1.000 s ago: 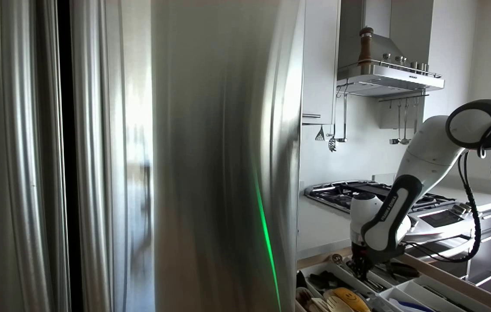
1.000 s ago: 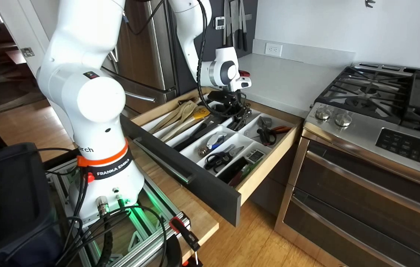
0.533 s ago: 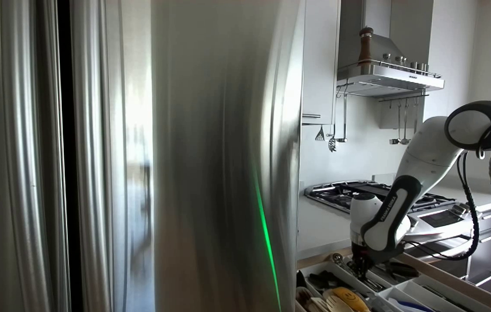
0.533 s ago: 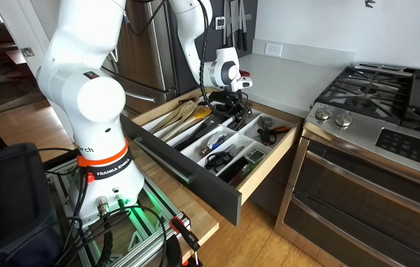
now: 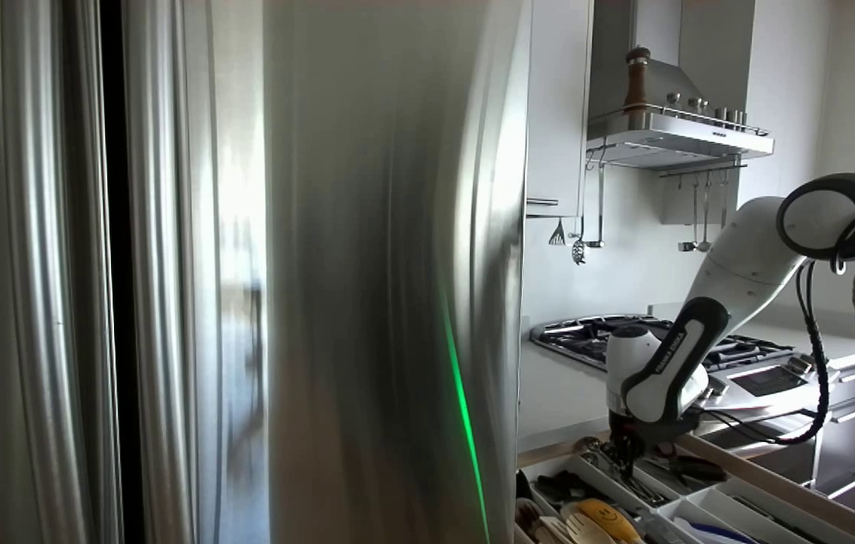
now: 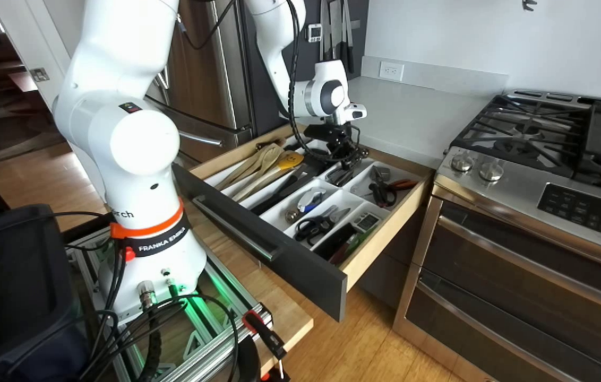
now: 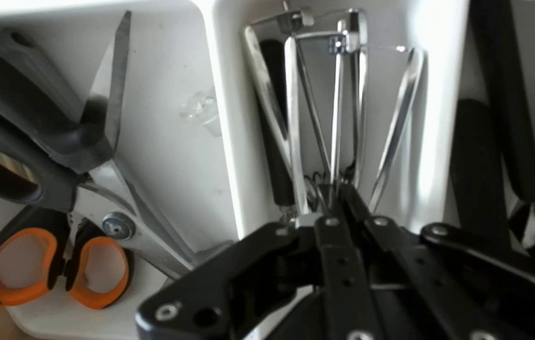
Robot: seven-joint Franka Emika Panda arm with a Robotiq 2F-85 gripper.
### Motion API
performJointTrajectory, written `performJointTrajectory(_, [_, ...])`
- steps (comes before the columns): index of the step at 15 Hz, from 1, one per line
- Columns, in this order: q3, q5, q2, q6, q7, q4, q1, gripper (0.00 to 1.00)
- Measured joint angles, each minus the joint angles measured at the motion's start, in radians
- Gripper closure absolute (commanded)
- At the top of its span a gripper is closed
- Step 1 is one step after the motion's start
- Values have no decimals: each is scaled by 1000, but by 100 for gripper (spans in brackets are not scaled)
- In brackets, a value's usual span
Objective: Take the scoop out of the drawer and put it on the countertop
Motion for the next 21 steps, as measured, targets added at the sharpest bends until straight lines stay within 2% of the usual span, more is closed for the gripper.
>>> performJointTrajectory(10, [30,21,-7,-205,-18,70,-9,98])
performJointTrajectory(19, [47,36,5,-232,-26,71,-15,98])
performJointTrajectory(21, [46,36,6,-233,-26,71,-17,95])
